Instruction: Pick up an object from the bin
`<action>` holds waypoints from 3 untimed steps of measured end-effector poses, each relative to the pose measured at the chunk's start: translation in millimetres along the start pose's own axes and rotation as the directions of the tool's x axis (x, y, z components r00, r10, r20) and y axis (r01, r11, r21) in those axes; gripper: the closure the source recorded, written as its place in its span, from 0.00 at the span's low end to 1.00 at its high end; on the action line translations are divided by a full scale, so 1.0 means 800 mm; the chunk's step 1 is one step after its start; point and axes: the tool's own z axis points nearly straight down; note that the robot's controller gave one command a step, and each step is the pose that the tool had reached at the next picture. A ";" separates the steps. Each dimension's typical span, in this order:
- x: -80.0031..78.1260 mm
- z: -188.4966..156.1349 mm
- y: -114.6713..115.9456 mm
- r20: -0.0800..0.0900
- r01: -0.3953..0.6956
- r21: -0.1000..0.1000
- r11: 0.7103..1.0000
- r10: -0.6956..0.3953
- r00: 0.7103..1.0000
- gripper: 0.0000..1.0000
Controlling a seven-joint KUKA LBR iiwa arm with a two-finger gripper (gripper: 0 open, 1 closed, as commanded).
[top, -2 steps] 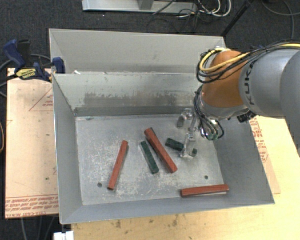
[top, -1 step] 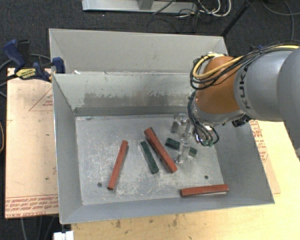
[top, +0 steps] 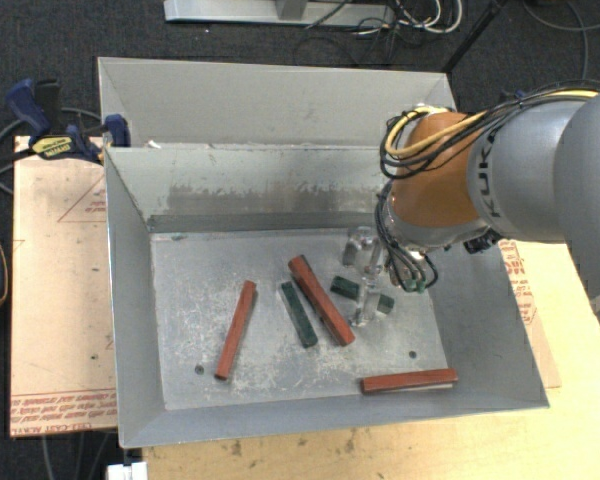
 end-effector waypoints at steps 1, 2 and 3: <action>-0.001 0.000 0.000 0.000 0.000 0.000 1.000 0.000 1.000 0.00; -0.001 -0.001 0.000 0.001 0.001 0.000 1.000 -0.001 1.000 1.00; -0.004 -0.053 0.001 0.006 0.001 -0.001 1.000 -0.001 1.000 1.00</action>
Offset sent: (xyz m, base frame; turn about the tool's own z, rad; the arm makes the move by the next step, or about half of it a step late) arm 0.0000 0.0000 0.0000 0.0000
